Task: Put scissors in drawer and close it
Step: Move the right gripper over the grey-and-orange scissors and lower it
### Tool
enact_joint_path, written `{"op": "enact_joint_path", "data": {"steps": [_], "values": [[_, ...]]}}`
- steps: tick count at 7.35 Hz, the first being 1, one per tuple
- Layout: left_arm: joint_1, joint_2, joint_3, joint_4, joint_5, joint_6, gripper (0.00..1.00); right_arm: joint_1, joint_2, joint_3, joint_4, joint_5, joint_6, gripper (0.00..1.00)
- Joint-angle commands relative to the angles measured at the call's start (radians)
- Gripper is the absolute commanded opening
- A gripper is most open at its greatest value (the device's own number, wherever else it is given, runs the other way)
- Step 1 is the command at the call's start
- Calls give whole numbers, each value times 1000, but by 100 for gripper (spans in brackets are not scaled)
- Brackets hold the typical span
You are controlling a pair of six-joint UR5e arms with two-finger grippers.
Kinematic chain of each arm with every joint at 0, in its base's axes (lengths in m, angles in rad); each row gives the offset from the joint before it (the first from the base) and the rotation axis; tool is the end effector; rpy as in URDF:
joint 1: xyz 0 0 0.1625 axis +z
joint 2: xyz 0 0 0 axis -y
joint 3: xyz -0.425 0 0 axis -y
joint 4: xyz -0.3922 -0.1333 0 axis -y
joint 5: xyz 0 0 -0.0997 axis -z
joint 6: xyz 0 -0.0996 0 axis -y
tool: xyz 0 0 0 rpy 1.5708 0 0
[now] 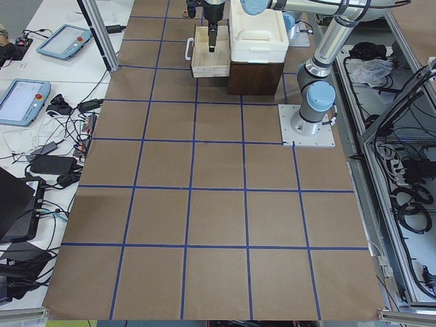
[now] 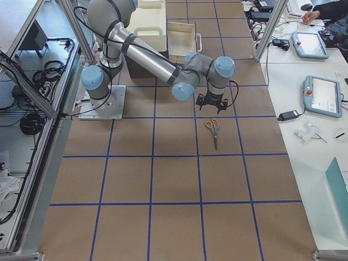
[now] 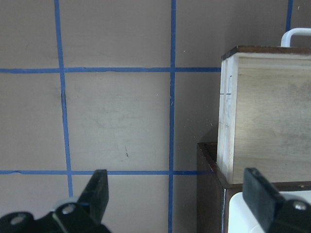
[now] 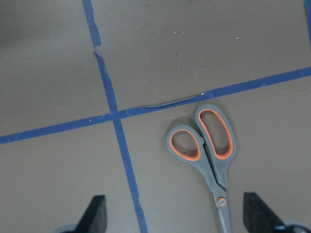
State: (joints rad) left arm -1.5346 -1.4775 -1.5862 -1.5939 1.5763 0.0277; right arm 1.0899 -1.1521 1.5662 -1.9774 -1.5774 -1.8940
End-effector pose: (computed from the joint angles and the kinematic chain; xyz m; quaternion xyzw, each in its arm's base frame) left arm -0.1161 -0.4609 0.5222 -0.0043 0.9996 -0.0273 0.0036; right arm -0.1742 -0.6206 0.2926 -0.6492 0.7606 0.0045 0.0022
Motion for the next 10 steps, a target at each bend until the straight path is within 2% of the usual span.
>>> {"op": "enact_joint_path", "data": {"steps": [1, 2, 4, 8, 10], "values": [[1, -1, -2, 8, 7, 14, 100, -21, 75, 0, -124, -1, -163, 100], [1, -1, -3, 9, 7, 17, 100, -47, 101, -2, -129, 5, -190, 100], [-1, -3, -3, 11, 5, 12, 100, -53, 164, -8, -233, 5, -279, 96], [1, -1, -5, 12, 5, 5, 100, -53, 196, -15, -235, 8, -278, 95], [1, -6, -5, 12, 5, -2, 100, -51, 230, -18, -235, 42, -278, 94]]}}
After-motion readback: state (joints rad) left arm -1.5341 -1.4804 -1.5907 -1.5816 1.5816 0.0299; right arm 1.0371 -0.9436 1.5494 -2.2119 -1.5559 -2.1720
